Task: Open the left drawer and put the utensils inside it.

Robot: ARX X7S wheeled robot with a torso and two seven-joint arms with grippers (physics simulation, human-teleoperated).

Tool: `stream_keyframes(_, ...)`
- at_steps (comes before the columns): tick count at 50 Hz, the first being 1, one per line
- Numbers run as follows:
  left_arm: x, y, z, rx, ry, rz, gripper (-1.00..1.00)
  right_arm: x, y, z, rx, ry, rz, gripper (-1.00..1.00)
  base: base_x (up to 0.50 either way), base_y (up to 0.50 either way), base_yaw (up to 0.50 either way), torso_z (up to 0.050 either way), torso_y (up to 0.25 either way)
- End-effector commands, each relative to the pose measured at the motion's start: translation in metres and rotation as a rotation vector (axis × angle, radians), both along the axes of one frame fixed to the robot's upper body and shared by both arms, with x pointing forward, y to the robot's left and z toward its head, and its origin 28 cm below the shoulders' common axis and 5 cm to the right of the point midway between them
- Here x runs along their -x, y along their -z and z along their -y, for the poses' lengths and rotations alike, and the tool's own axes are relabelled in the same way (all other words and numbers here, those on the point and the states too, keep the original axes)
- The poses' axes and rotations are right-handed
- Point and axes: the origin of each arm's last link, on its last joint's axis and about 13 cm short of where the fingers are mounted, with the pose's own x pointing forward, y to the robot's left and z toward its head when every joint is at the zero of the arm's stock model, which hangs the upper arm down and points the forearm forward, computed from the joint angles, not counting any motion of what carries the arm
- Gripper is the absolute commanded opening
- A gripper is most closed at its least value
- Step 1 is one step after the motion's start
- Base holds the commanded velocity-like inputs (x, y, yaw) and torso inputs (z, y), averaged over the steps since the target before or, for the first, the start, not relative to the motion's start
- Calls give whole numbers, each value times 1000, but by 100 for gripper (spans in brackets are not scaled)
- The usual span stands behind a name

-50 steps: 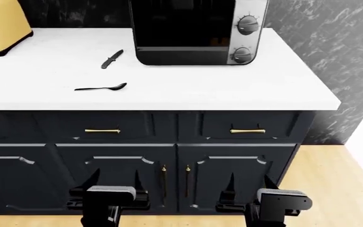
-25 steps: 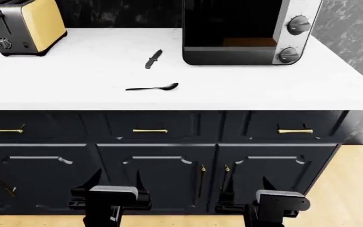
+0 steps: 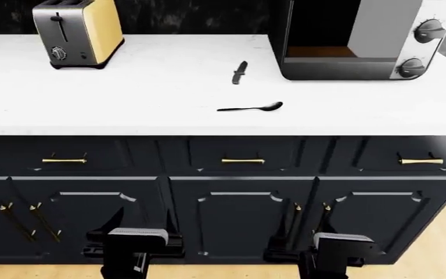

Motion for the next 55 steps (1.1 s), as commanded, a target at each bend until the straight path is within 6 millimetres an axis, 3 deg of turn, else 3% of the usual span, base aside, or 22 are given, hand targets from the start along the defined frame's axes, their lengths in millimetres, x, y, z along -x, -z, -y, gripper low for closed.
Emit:
stream_keyframes(1, 1, 1, -1, 9, -2, -11, 100, 1, 3, 0, -4, 4, -5, 100, 0, 500, 0, 50, 0)
stream_keyframes(2, 1, -3, 0, 17, 10, -21, 100, 1, 3, 0, -6, 2, -7, 100, 0, 500, 0, 50, 0)
stream_keyframes(4, -6, -48, 2, 23, 146, -31, 100, -4, -5, 1, -37, -5, -20, 100, 0, 250, 0, 50, 0)
stream_keyframes(5, -11, -81, 3, -60, 179, 26, 100, -3, -16, 1, -95, -42, -24, 100, 0, 0, 0, 0, 0)
stream_keyframes(6, -23, -134, 3, -45, 245, 151, 100, -3, -29, 4, -195, -50, -40, 100, 0, 0, 0, 0, 0)
stream_keyframes(7, -23, -187, 7, 20, 243, 313, 100, 1, -38, 11, -334, -127, -73, 100, 0, 0, 0, 0, 0)
stream_keyframes(8, -30, -221, 3, 141, 268, 349, 100, 3, -40, 19, -491, -124, -105, 100, 0, 0, 0, 0, 0)
stream_keyframes(10, -65, -253, -10, 125, 138, 58, 100, 9, -33, 18, -846, -120, -107, 100, 0, 0, 0, 0, 0)
stream_keyframes(11, -75, -268, -2, 46, 139, -107, 100, 12, -28, 13, -975, -135, -103, 100, 0, 0, 0, 0, 0)
stream_keyframes(12, -80, -289, 7, -12, 320, -251, 100, 16, -23, 9, -1053, -148, -96, 100, 0, 0, 0, 0, 0)
stream_keyframes(14, -99, -357, 9, -30, 326, -175, 100, 23, -22, 3, -1108, -167, -92, 100, 0, 0, 0, 0, 0)
stream_keyframes(16, -89, -426, 12, -59, 359, -68, 100, 31, -26, 3, -1247, -168, -121, 100, 0, 0, 0, 0, 0)
stream_keyframes(21, -95, -465, 11, -195, 321, -180, 100, 32, -13, -1, -1336, -131, -180, 100, 0, 0, 0, 0, 0)
stream_keyframes(24, -101, -487, 10, -285, 271, -207, 100, 32, -20, -3, -1345, -148, -131, 100, 0, 0, 0, 0, 0)
stream_keyframes(28, -108, -501, 4, -319, 223, -214, 100, 32, -18, -3, -1329, -146, -132, 100, 0, 0, 0, 0, 0)
stream_keyframes(35, -117, -490, 6, -334, 227, -221, 100, 40, -16, 1, -1411, -53, -53, 100, 0, 0, -398, 0, 0)
stream_keyframes(39, -123, -486, 6, -327, 223, -227, 100, 40, -12, 0, -1473, -120, -59, 100, 0, 0, -500, 0, 0)
stream_keyframes(55, -130, -482, -4, -326, 161, -250, 100, 37, -5, -4, -1454, -144, -122, 100, 0, 0, -500, 0, 0)
